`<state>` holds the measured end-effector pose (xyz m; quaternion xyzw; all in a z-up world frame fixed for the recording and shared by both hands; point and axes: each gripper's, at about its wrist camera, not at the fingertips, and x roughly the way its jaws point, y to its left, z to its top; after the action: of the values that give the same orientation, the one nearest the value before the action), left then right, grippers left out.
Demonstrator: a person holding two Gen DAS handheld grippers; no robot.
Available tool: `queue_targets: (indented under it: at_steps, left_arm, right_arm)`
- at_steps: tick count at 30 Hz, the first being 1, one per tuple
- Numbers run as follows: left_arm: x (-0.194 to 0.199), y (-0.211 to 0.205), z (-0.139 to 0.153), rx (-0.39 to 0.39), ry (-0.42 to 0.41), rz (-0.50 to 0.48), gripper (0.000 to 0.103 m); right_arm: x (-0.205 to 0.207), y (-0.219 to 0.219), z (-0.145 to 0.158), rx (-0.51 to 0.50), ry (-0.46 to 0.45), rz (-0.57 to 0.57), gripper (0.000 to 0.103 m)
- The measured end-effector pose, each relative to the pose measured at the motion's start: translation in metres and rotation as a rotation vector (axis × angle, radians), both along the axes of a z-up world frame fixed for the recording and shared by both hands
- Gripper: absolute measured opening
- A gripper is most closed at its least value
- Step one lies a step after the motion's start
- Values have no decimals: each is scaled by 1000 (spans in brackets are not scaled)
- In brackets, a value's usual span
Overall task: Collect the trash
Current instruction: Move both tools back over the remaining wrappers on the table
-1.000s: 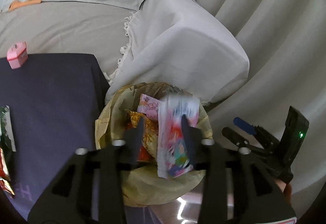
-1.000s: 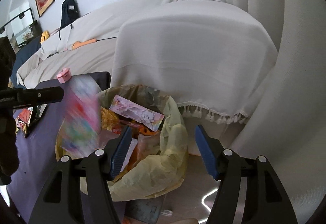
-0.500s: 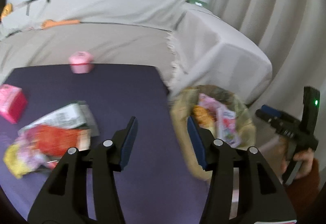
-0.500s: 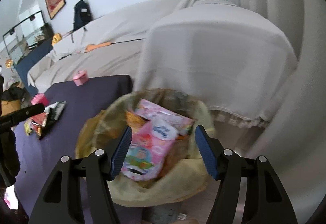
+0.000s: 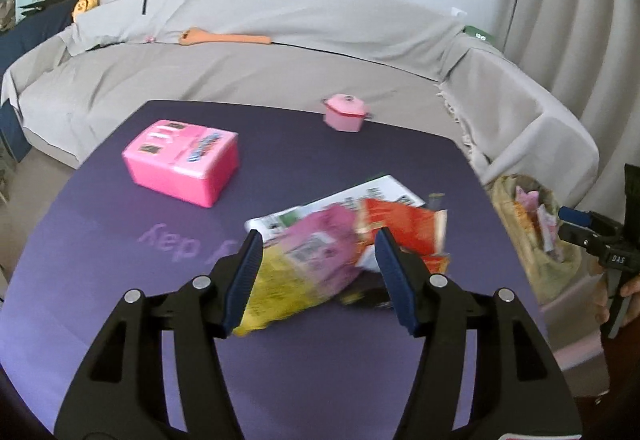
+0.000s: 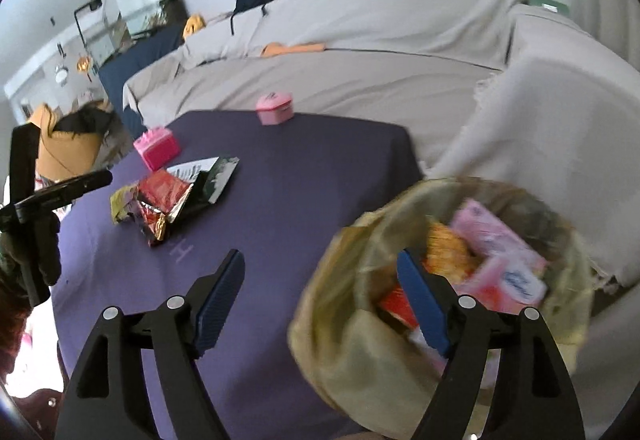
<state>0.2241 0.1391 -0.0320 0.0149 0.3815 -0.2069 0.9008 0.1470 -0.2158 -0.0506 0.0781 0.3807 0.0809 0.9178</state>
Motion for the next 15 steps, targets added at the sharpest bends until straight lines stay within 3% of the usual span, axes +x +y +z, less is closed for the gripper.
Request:
queue_targets:
  at_steps: [4, 7, 11, 15]
  left_arm:
    - [-2, 25, -3, -32, 8, 61, 55]
    - [-1, 39, -9, -8, 14, 120, 55]
    - [-2, 57, -18, -3, 33, 143, 55]
    - [-3, 67, -21, -10, 43, 147, 55]
  right_arm:
    - [18, 42, -1, -6, 8, 63, 75]
    - [36, 79, 1, -53, 15, 121, 75]
    - [56, 120, 3, -35, 23, 212, 75]
    - [79, 157, 12, -72, -43, 251, 75]
